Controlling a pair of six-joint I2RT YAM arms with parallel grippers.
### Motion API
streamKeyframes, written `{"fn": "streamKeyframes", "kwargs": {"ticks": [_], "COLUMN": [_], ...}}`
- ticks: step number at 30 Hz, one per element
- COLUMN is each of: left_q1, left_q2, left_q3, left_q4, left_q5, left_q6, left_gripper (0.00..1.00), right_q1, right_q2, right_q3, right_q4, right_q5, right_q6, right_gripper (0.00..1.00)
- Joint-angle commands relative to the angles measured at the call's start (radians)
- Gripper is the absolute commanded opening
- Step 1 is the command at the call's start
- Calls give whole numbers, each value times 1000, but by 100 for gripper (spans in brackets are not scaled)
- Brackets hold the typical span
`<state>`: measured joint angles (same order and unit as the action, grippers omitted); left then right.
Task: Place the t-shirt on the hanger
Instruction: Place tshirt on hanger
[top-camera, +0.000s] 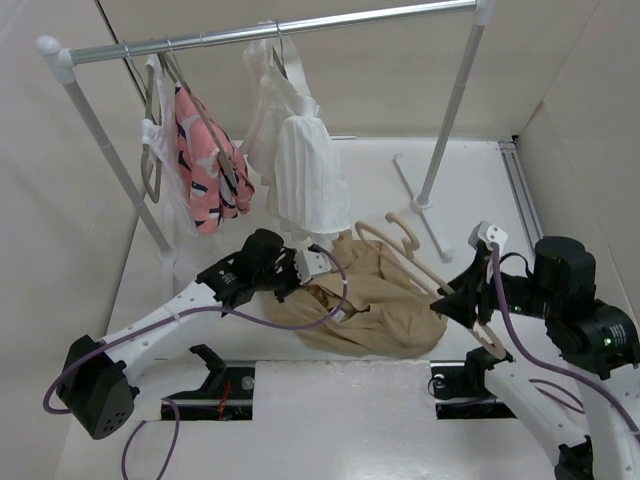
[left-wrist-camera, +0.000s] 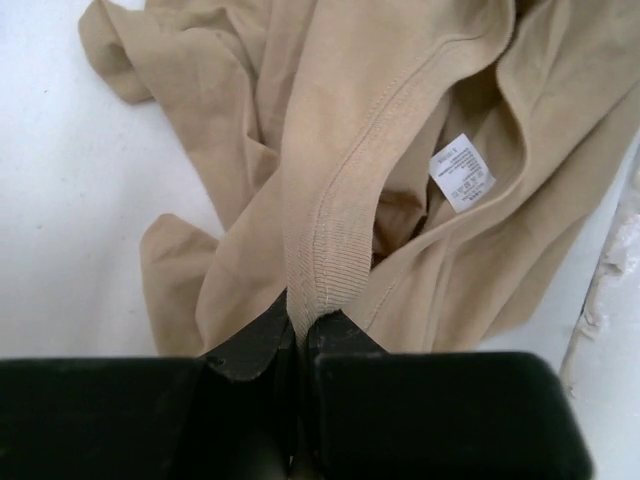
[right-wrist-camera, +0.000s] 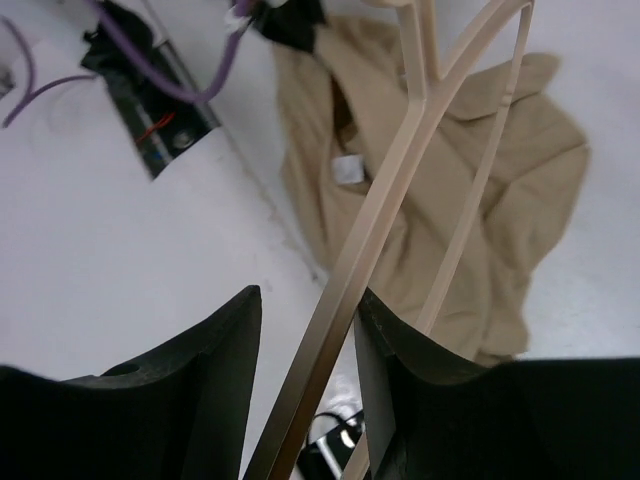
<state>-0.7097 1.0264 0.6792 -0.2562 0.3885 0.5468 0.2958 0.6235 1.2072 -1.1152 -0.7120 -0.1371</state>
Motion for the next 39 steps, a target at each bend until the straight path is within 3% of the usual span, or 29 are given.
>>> {"fn": "streamKeyframes", "kwargs": {"ticks": [1, 5, 18, 22, 26, 30, 39], "left_q1": [3, 3, 3, 3, 3, 3, 3], "left_q2": [14, 35, 64, 87, 97, 106, 106], "left_q3": [71, 92, 134, 155, 177, 207, 246], "left_q4": [-5, -5, -5, -23, -32, -41, -86], "left_q5": [-54, -80, -59, -48, -22, 0, -19], "left_q6": [-24, -67, -88, -79, -55, -68, -77], "left_gripper": [0, 0, 0, 0, 0, 0, 0], "right_q1": [2, 2, 2, 2, 2, 2, 42], "right_q2": [-37, -67, -56, -34, -11, 28, 81], "right_q3": [0, -34, -97, -40, -29, -135, -172], "right_q4": [-107, -141, -135, -152, -195, -36, 32], "right_q5": [-176, -286, -382, -383, -272, -299, -369], "right_q6": [7, 7, -82, -123, -174, -185, -249], "right_gripper": [0, 0, 0, 0, 0, 0, 0]}}
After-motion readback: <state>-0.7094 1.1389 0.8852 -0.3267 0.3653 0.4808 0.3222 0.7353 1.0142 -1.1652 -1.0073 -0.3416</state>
